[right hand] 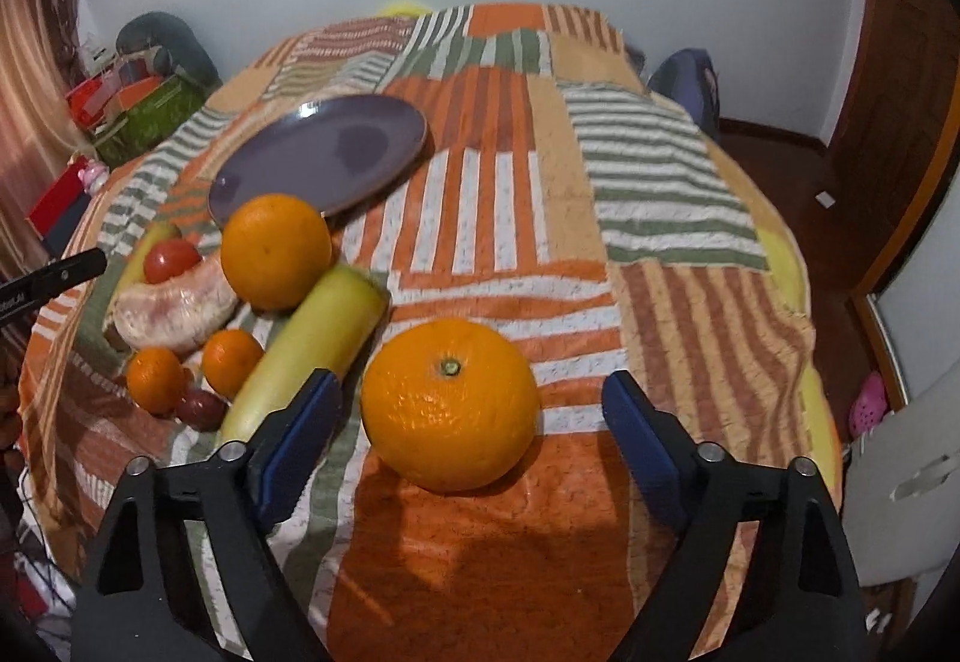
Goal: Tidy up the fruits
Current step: 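Grasp the yellow corn cob with the left tool while the right tool grasps a large orange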
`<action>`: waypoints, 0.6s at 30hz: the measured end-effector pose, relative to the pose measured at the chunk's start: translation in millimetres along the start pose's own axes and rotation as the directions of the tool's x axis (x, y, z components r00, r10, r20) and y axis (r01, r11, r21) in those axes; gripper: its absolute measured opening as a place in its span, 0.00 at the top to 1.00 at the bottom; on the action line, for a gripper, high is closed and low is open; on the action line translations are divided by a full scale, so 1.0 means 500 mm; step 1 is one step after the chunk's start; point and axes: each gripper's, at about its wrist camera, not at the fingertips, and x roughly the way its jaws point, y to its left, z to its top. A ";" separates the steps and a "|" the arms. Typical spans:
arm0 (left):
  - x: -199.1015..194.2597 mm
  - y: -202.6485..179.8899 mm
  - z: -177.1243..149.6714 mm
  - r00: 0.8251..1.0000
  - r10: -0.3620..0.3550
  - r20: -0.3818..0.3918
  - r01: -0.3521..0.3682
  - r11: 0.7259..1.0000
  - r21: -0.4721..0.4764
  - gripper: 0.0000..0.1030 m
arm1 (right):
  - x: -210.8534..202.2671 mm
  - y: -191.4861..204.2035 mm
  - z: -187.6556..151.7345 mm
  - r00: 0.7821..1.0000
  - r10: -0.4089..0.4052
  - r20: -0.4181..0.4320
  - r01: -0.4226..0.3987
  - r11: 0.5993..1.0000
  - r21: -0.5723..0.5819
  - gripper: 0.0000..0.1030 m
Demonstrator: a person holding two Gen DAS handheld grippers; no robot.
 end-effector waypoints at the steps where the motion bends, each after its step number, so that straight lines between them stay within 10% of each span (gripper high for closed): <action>1: 0.005 -0.001 0.000 1.000 -0.003 -0.005 0.003 1.000 0.005 0.17 | 0.005 0.000 0.000 1.000 0.003 -0.008 -0.003 1.000 0.000 0.20; 14: 0.079 0.014 0.012 0.998 -0.006 -0.056 0.003 0.999 -0.051 0.17 | 0.052 0.008 0.006 0.995 0.061 -0.080 -0.061 0.998 0.005 0.30; 18: 0.093 0.020 0.016 0.997 -0.023 -0.076 0.018 0.998 -0.068 0.31 | 0.057 0.006 0.006 0.993 0.065 -0.096 -0.065 0.998 0.011 0.31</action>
